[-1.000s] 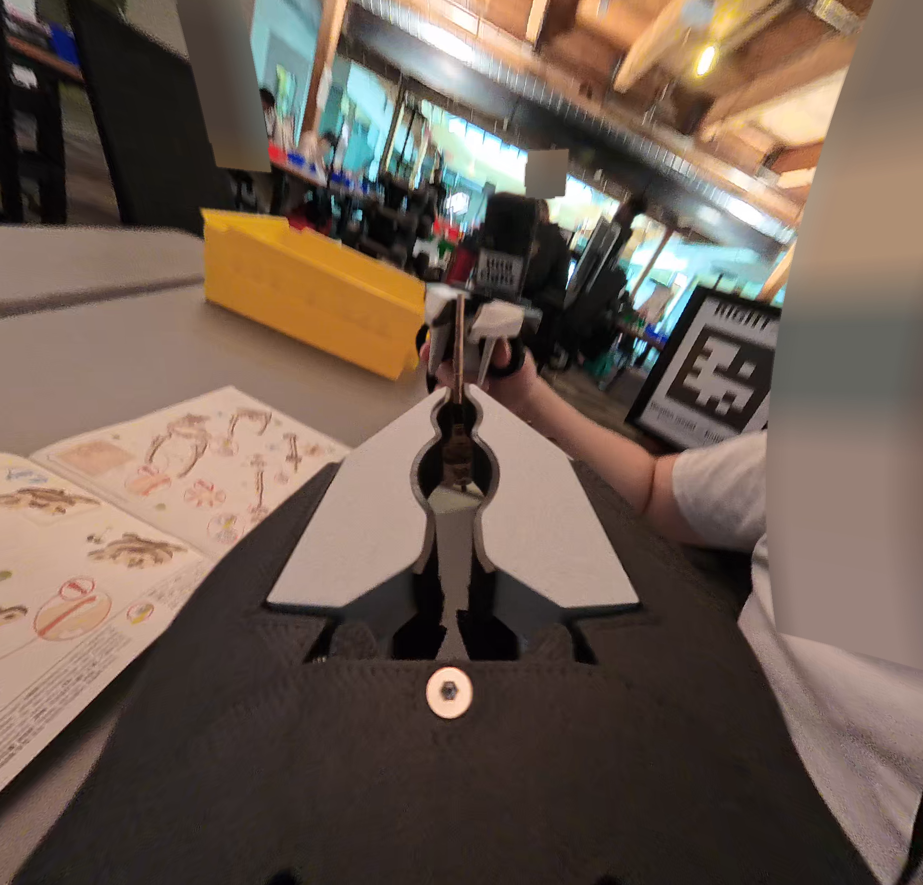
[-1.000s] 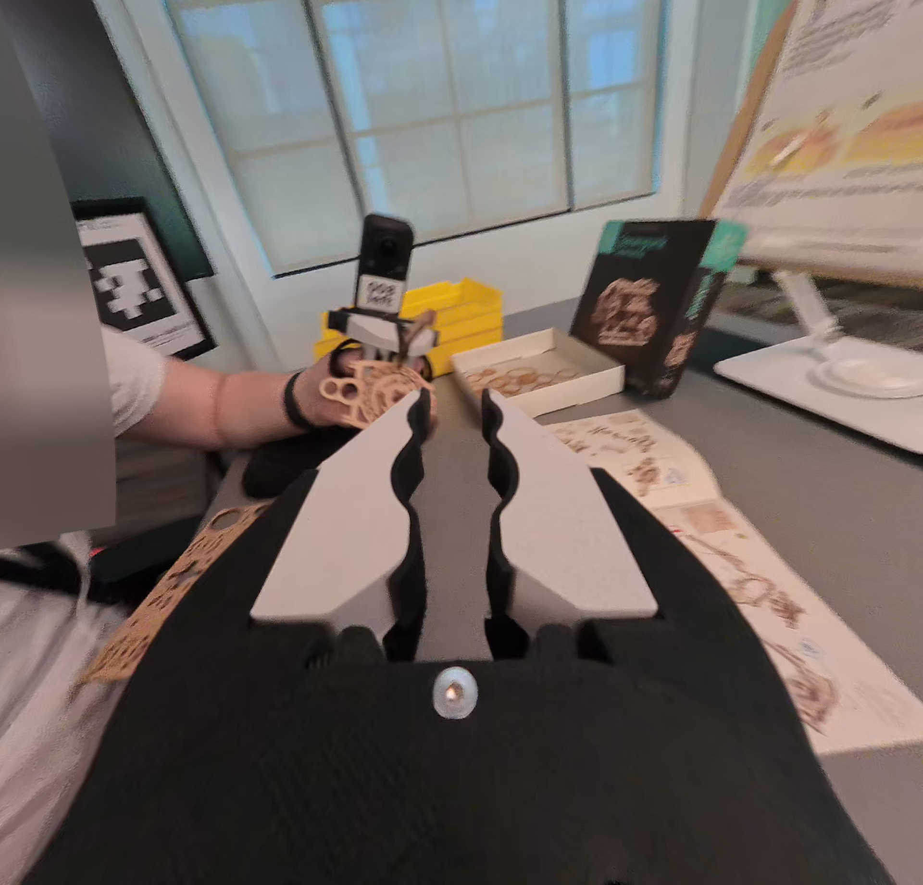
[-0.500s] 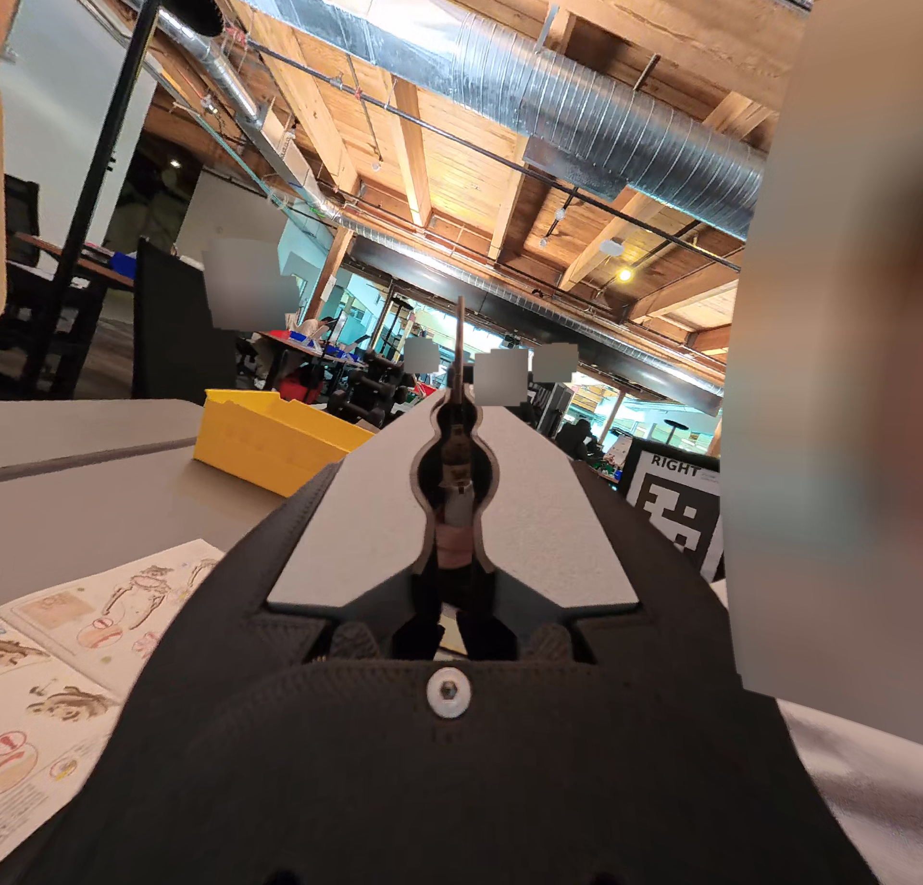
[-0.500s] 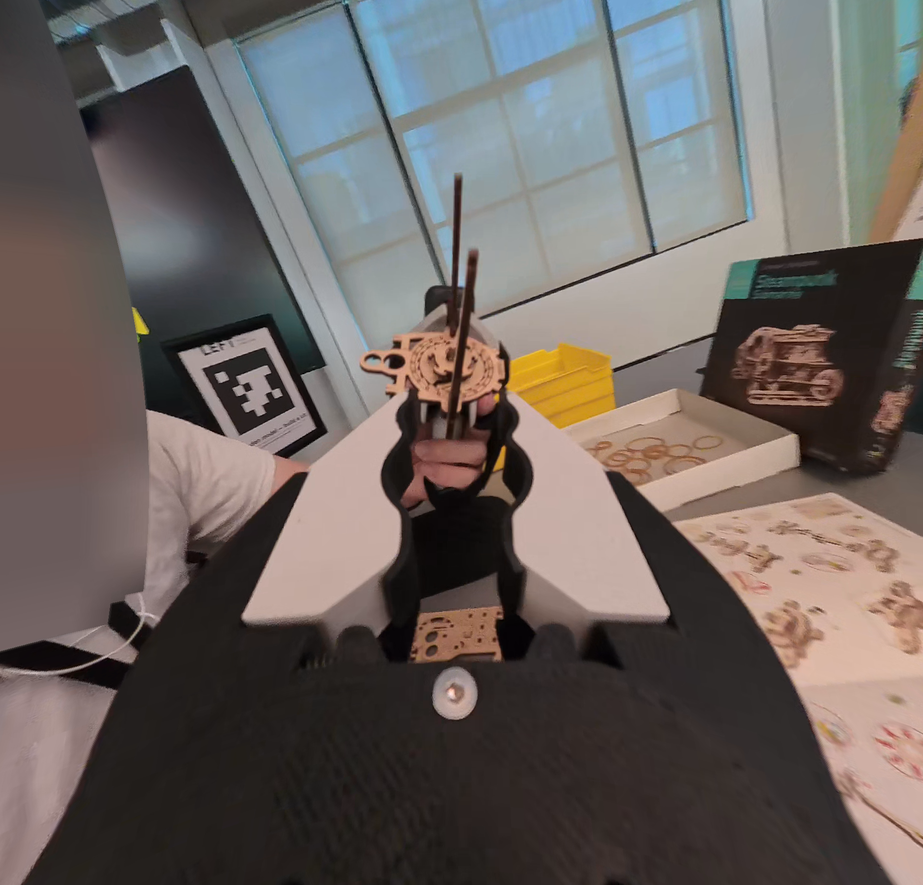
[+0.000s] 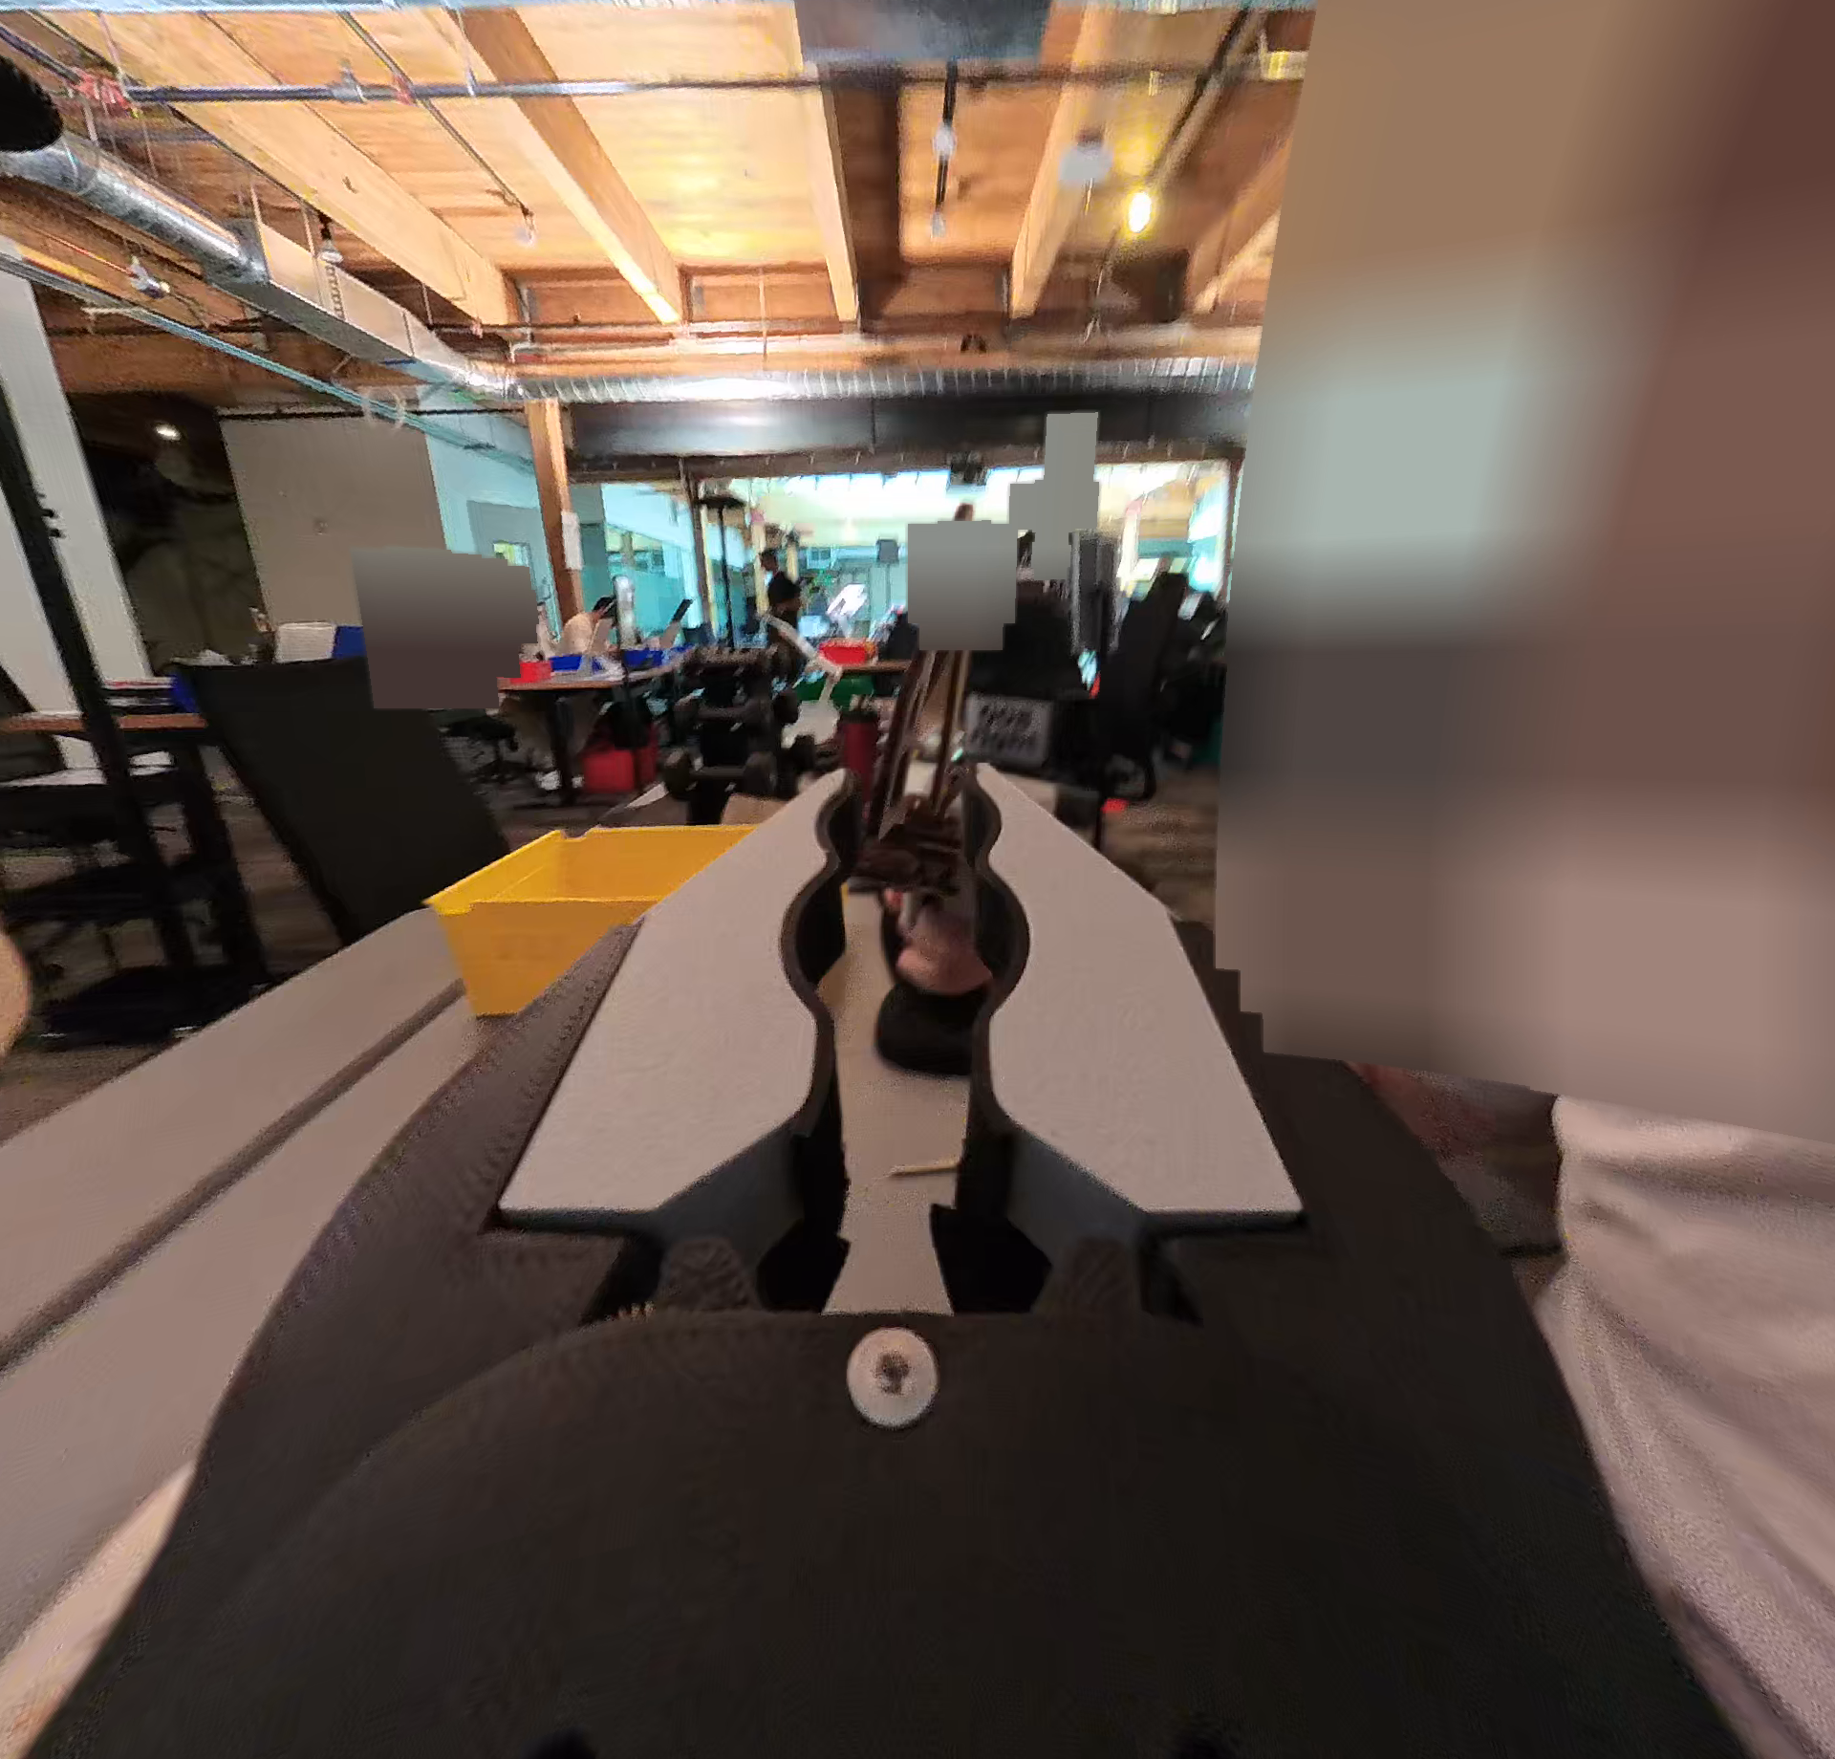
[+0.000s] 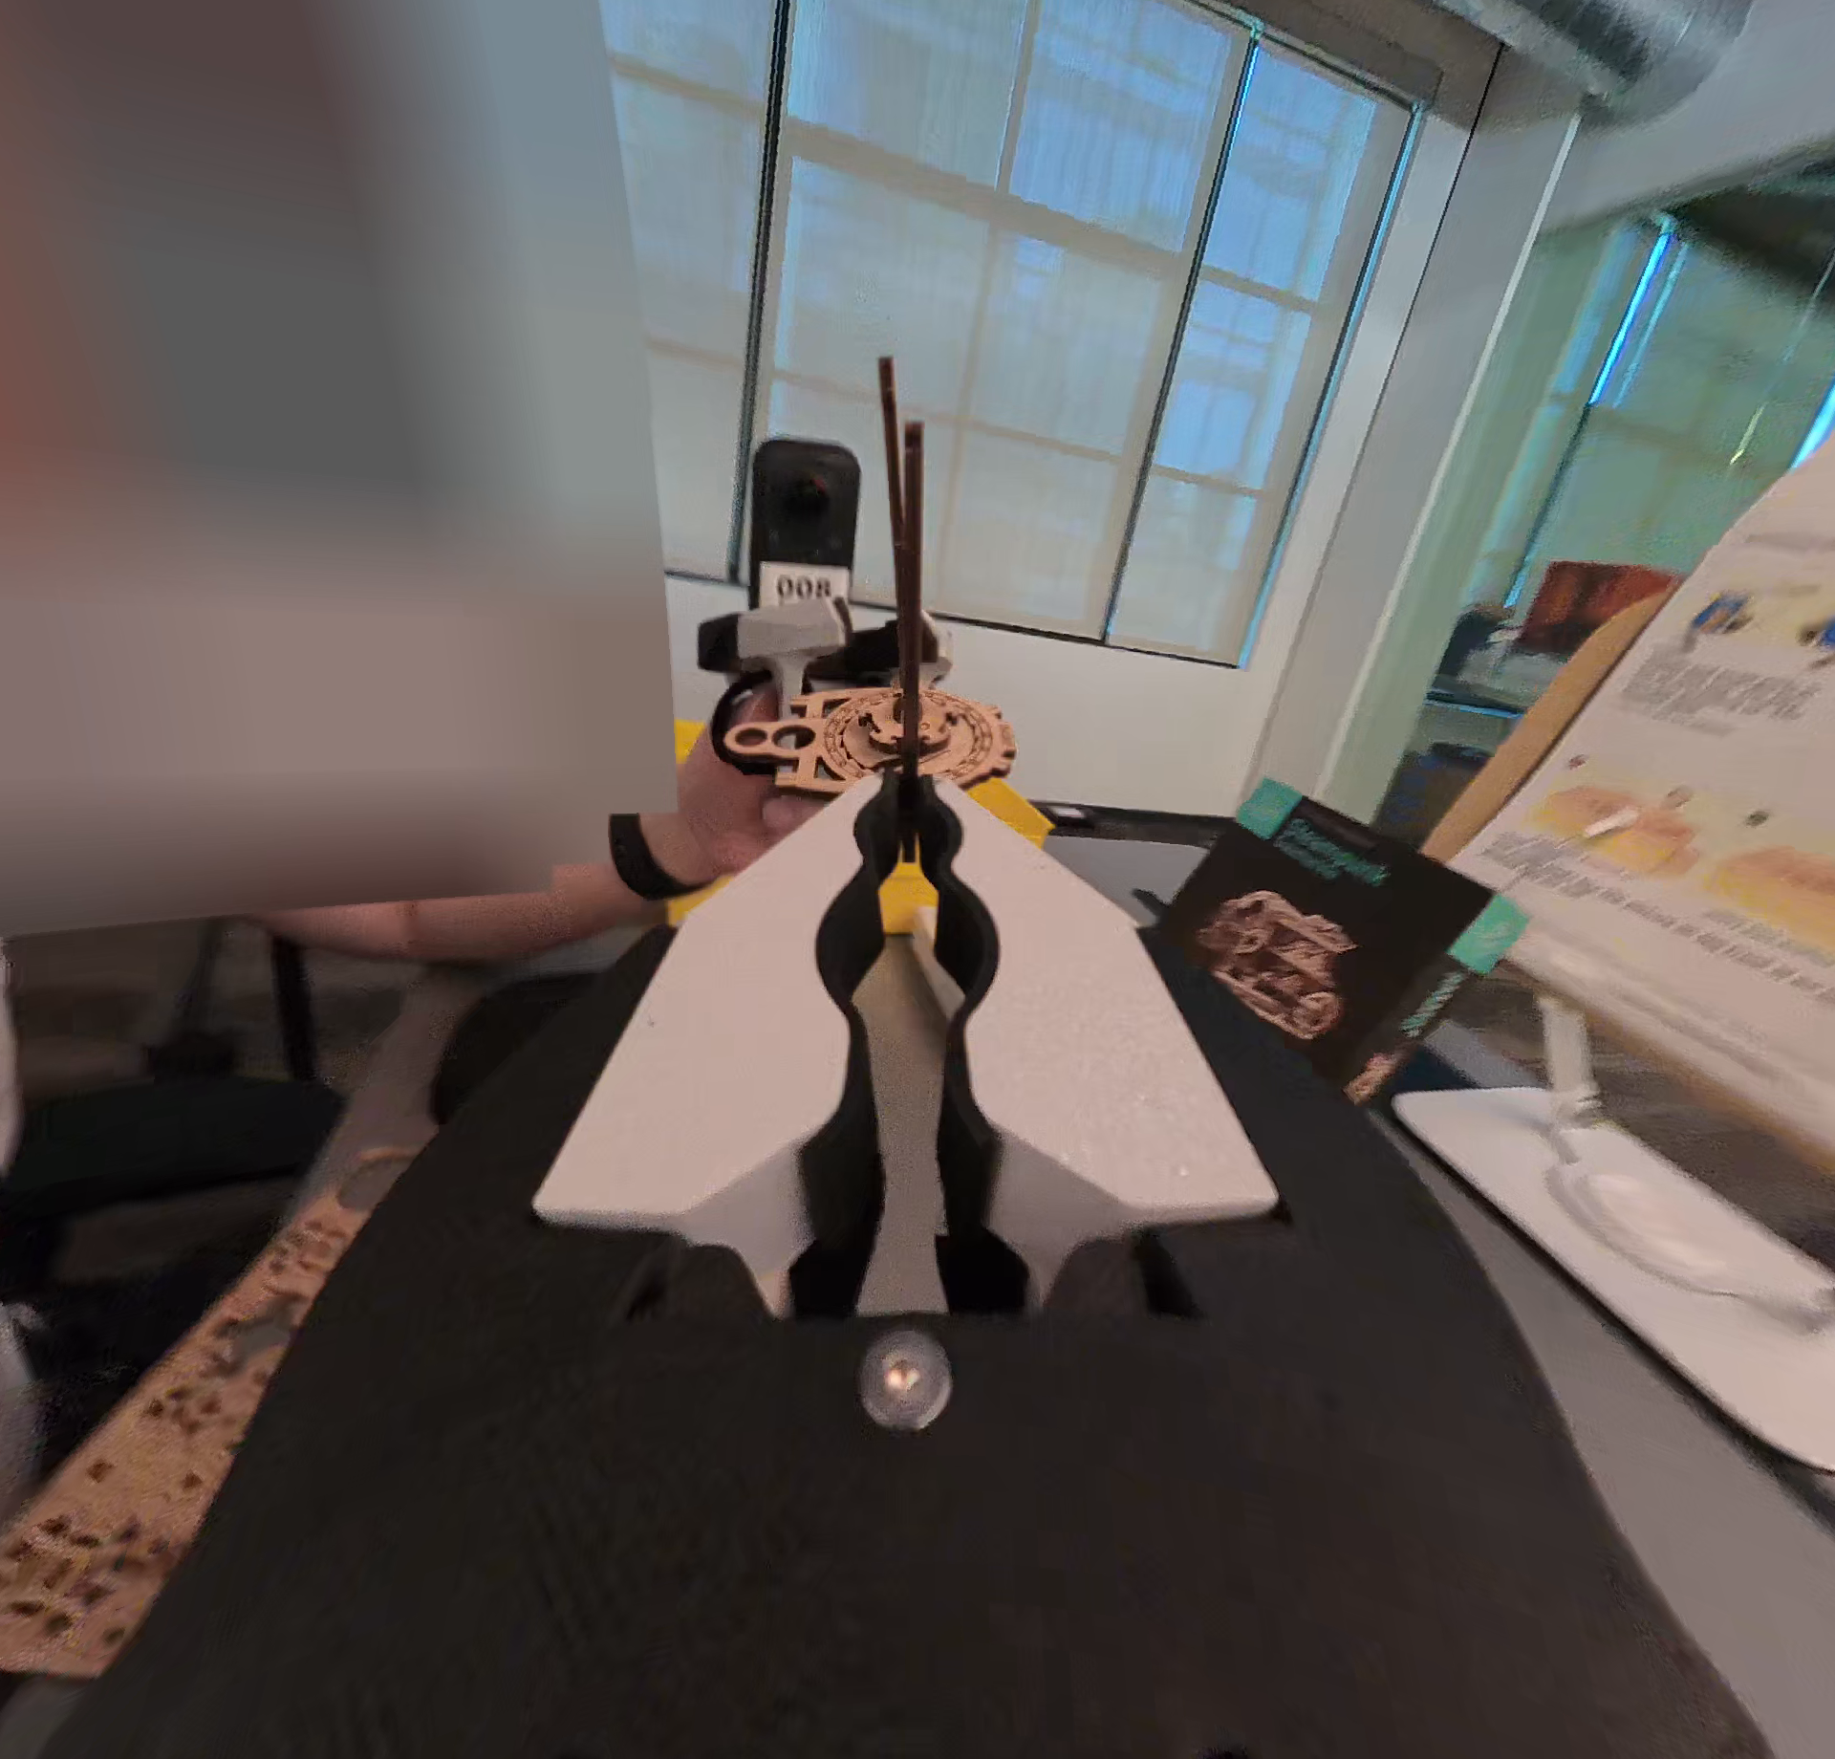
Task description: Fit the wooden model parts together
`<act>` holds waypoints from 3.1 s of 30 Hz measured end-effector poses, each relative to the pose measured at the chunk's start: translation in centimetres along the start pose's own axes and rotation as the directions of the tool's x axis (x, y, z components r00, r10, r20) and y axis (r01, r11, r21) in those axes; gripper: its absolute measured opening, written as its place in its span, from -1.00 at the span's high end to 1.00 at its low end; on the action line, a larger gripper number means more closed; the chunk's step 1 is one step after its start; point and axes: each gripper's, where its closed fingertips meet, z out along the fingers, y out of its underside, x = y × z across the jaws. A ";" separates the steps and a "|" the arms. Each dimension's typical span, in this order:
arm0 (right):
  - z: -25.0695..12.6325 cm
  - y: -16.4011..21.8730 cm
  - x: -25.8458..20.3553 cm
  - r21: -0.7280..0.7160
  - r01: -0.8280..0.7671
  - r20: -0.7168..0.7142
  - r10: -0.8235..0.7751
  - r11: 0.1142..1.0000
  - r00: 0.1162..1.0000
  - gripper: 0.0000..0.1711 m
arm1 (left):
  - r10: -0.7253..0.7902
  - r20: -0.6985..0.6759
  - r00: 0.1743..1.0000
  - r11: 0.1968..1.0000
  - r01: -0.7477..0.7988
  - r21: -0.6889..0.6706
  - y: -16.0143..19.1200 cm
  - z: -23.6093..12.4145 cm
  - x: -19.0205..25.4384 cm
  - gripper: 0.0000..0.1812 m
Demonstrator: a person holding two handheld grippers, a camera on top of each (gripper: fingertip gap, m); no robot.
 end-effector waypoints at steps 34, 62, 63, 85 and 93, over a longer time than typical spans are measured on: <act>-0.4 -0.2 -3.9 -0.192 0.711 0.021 -0.722 0.676 0.692 1.00 | 0.522 -0.084 0.849 0.826 -0.527 -0.201 1.3 -0.3 3.1 0.92; -1.9 -1.1 -4.1 -0.020 0.610 0.020 -0.610 0.792 0.792 1.00 | 0.552 -0.069 0.831 0.804 -0.552 -0.221 2.2 0.6 3.5 0.85; -1.9 -1.0 -4.1 -0.012 0.576 0.028 -0.576 0.817 0.817 1.00 | 0.555 -0.068 0.829 0.802 -0.555 -0.220 2.2 0.7 3.5 0.88; -2.1 -1.1 -1.4 0.027 0.104 0.105 -0.106 0.994 0.989 0.93 | 0.324 -0.032 0.946 0.920 -0.323 -0.222 2.9 0.9 2.0 0.99; -2.6 -0.5 1.0 0.033 -0.105 0.057 0.103 0.994 0.993 0.61 | -0.103 0.078 0.992 0.971 0.117 -0.209 3.8 0.7 -0.9 1.00</act>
